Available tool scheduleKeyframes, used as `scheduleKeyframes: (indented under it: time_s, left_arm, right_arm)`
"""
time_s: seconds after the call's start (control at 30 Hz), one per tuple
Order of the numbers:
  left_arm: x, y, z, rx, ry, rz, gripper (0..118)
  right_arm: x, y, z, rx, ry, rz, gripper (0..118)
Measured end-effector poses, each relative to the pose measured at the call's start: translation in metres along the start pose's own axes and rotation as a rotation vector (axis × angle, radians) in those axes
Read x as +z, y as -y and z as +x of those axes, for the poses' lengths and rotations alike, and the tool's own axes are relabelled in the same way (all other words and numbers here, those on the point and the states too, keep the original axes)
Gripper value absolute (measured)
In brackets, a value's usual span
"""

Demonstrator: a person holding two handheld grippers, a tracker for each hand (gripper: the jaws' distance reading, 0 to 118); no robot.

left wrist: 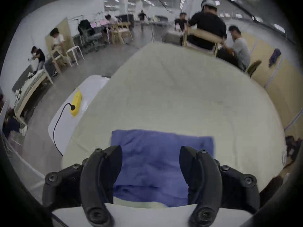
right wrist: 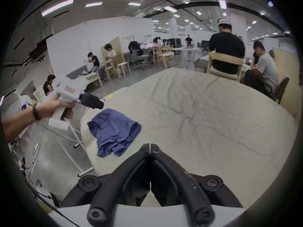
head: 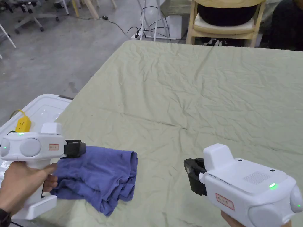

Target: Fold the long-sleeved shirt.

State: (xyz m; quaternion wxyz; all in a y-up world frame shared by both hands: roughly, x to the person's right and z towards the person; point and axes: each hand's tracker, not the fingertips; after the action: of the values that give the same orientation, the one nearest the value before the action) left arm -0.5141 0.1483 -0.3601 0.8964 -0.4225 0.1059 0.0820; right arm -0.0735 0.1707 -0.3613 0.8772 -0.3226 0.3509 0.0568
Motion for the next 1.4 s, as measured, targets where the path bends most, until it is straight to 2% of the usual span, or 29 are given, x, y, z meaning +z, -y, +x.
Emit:
scheduleKeyframes:
  time_s: [0.07,0.17,0.37,0.43,0.53,0.6,0.7,0.83,1.17,1.2,1.23,1.27,1.3,1.33,1.37,1.4]
  left_arm:
    - [0.019,0.006,0.03,-0.027,0.031,0.059,70]
    - [0.043,0.016,0.084,-0.157,0.079,0.14,67]
    - [0.077,0.025,0.191,-0.2,0.245,0.28,25]
    - [0.086,0.028,0.224,-0.22,0.266,0.314,6]
    - [0.101,0.032,0.27,-0.262,0.294,0.362,3]
    - [0.112,0.032,0.296,-0.285,0.327,0.402,1]
    - [0.128,0.026,0.328,-0.35,0.315,0.48,0]
    - [0.142,0.004,0.34,-0.278,0.357,0.525,0]
    - [0.17,-0.026,0.342,-0.266,0.277,0.596,0]
    - [0.175,-0.028,0.341,-0.259,0.278,0.614,6]
    - [0.178,-0.028,0.341,-0.251,0.272,0.643,22]
    - [0.182,-0.029,0.34,-0.249,0.247,0.677,52]
    - [0.183,-0.03,0.34,-0.246,0.233,0.675,89]
    - [0.184,-0.034,0.341,-0.235,0.215,0.664,110]
    - [0.185,-0.036,0.341,-0.219,0.208,0.659,118]
    - [0.186,-0.036,0.339,-0.218,0.208,0.668,118]
  right_arm:
    - [0.022,0.0,0.012,-0.022,0.048,0.033,0]
    - [0.059,0.003,0.03,-0.048,0.11,0.087,0]
    - [0.133,0.012,0.063,-0.086,0.293,0.191,0]
    - [0.154,0.015,0.072,-0.107,0.352,0.225,0]
    - [0.185,0.018,0.087,-0.121,0.447,0.262,0]
    - [0.203,0.018,0.097,-0.112,0.549,0.276,0]
    - [0.222,0.017,0.115,-0.135,0.628,0.313,0]
    - [0.24,0.009,0.134,-0.162,0.679,0.354,0]
    - [0.255,-0.019,0.15,-0.164,0.71,0.39,0]
    - [0.256,-0.022,0.152,-0.167,0.688,0.384,1]
    - [0.256,-0.024,0.153,-0.166,0.68,0.379,9]
    - [0.256,-0.026,0.154,-0.159,0.689,0.377,29]
    - [0.257,-0.027,0.153,-0.146,0.707,0.391,63]
    - [0.257,-0.028,0.153,-0.139,0.741,0.411,103]
    - [0.258,-0.03,0.154,-0.143,0.759,0.423,118]
    - [0.26,-0.032,0.156,-0.163,0.751,0.42,118]
